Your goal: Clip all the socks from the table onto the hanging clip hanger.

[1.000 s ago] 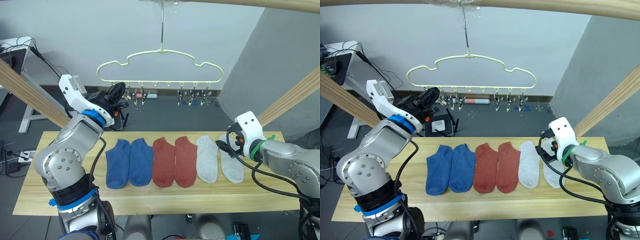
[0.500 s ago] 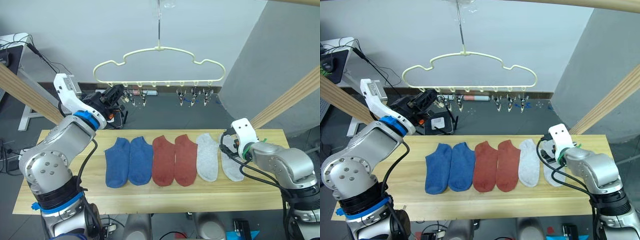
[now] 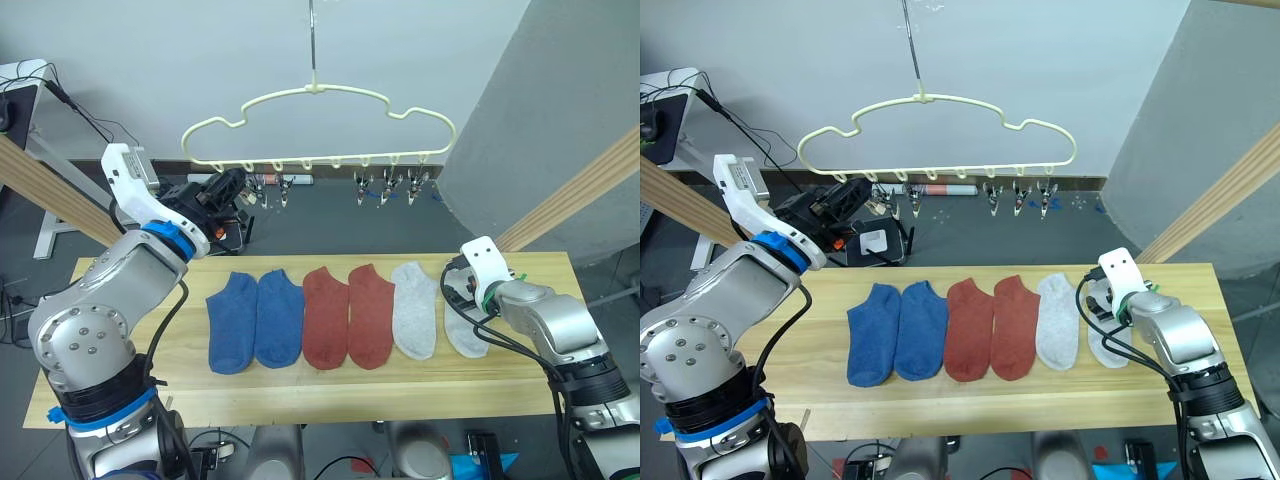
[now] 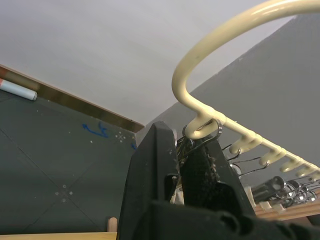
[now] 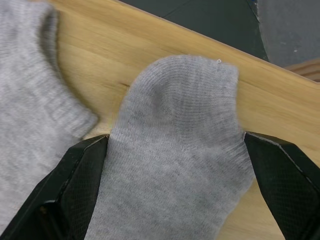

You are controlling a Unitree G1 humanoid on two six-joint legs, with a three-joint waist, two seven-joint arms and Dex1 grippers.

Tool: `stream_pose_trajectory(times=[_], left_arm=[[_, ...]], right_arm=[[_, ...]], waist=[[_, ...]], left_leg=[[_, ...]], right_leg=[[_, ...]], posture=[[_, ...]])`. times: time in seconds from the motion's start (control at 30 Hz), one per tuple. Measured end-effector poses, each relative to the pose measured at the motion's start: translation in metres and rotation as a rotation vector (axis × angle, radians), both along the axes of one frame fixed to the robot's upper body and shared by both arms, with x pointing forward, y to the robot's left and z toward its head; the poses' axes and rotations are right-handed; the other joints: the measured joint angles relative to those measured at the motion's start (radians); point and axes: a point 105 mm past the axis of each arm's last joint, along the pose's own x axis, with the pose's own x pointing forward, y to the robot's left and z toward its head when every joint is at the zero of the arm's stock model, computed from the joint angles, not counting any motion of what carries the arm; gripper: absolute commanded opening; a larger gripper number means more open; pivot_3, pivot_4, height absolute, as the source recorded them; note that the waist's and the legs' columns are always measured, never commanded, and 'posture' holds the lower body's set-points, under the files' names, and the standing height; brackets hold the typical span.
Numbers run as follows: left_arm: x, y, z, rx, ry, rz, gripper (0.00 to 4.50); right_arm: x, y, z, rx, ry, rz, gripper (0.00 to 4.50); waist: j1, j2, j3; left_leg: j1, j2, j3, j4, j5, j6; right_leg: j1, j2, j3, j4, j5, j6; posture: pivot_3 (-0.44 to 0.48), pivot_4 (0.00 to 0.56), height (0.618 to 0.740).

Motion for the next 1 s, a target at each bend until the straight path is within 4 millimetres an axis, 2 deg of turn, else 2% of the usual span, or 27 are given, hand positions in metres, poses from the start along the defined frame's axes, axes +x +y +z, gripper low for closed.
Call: stream_pose_trajectory(times=[0.3,0.47,0.73,0.9,1.0], left_arm=[[0.0,-0.001,0.001,0.013,0.0,0.004,0.21],[-0.001,-0.002,-0.001,0.01,0.004,-0.003,0.21],[-0.001,-0.002,0.0,0.017,0.003,-0.007,0.21],[-0.001,-0.001,0.001,0.03,0.005,-0.007,0.21],[-0.001,0.001,0.001,0.031,0.012,-0.016,0.21]], right_arm=[[0.003,-0.001,-0.003,0.079,0.009,-0.06,4.5],[0.0,0.002,-0.006,0.207,0.053,-0.136,2.92],[0.001,-0.005,-0.006,0.201,0.057,-0.179,0.11],[-0.001,-0.004,-0.006,0.169,0.049,-0.148,0.04],[-0.009,0.013,-0.005,0.154,0.054,-0.031,0.04]], waist=[[0.001,-0.001,0.0],[0.002,-0.001,0.0],[0.004,-0.001,0.0],[0.004,-0.002,0.0],[0.001,-0.001,0.0]], left_leg=[[0.0,0.0,0.001,0.0,0.0,-0.001],[0.0,0.0,0.001,0.0,0.0,-0.001],[0.0,0.0,0.001,0.0,0.0,-0.001],[0.0,0.0,0.001,0.0,0.001,-0.001],[-0.001,0.0,0.001,-0.001,0.001,-0.002]], right_leg=[[0.0,0.0,0.002,0.0,0.001,0.002],[0.0,0.0,0.002,0.0,0.001,0.001],[0.0,0.0,0.002,-0.001,0.001,0.002],[-0.001,0.0,0.002,-0.001,0.001,0.002],[-0.002,0.0,0.003,-0.001,0.001,0.002]], posture=[[-0.099,0.399,0.74],[-0.099,0.392,0.74],[-0.1,0.383,0.74],[-0.105,0.373,0.74],[-0.109,0.372,0.74]])
